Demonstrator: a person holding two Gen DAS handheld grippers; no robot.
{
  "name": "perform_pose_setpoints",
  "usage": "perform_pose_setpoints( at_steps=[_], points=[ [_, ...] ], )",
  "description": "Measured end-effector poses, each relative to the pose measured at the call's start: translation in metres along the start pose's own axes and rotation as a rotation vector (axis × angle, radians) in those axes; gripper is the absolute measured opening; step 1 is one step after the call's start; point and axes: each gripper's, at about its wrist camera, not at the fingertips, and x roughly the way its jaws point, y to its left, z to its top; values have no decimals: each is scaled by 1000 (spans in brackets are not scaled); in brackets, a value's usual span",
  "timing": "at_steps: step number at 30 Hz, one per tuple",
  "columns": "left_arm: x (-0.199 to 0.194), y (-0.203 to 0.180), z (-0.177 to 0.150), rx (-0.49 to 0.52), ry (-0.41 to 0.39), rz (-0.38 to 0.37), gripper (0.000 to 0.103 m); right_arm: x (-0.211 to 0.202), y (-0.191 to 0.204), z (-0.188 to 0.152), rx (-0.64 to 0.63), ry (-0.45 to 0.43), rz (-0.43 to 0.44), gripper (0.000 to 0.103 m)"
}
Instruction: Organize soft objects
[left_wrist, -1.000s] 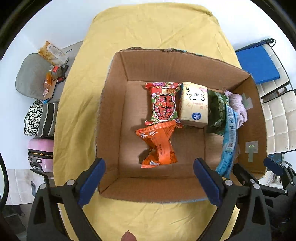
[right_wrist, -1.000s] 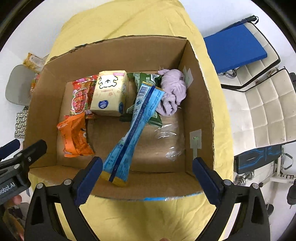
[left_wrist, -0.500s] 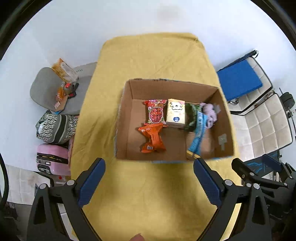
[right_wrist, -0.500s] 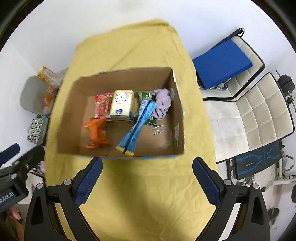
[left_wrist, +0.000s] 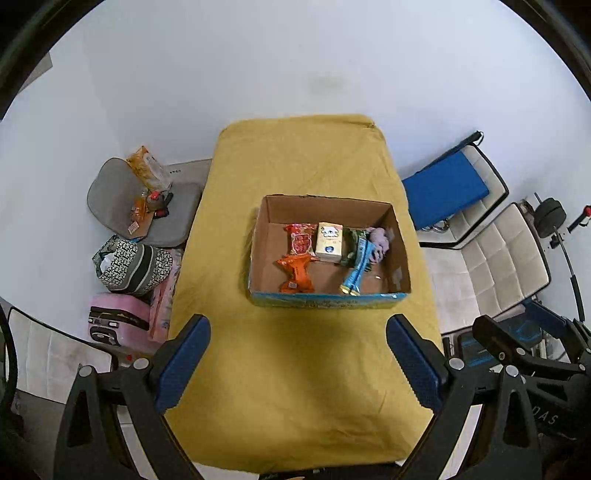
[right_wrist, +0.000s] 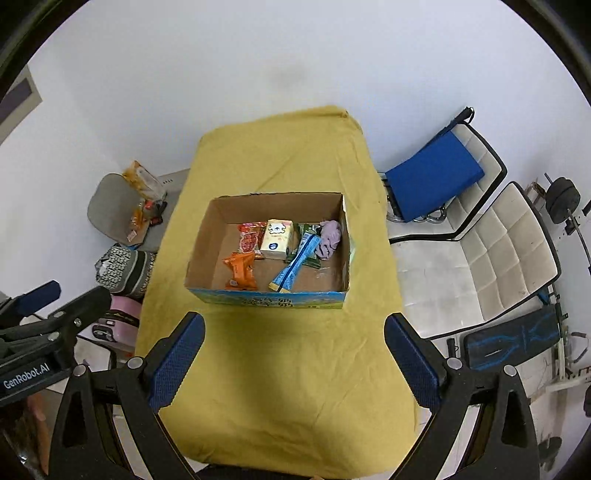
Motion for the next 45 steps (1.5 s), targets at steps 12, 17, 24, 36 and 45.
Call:
perform_pose_setpoints(
  at_steps=[12,17,24,36,45],
  points=[
    [-31,-2,-11,5,-28,-2,98,-57,6,-18,-22,-18,-17,99],
    [-32,-2,-11,5,-66,1,103,-58,-1,-12,7,-49,-56,103],
    [-31,4,-6,-14,-71,9,103,-52,-5,-7,11,-51,-79,103],
    [-25,3,-6,-3,-53,23,103,-45,-11,-4,6,-47,-95,103],
    [-25,2,-6,2,-58,22,103,-48,-12,-3,-4,-64,-105,103]
  ],
)
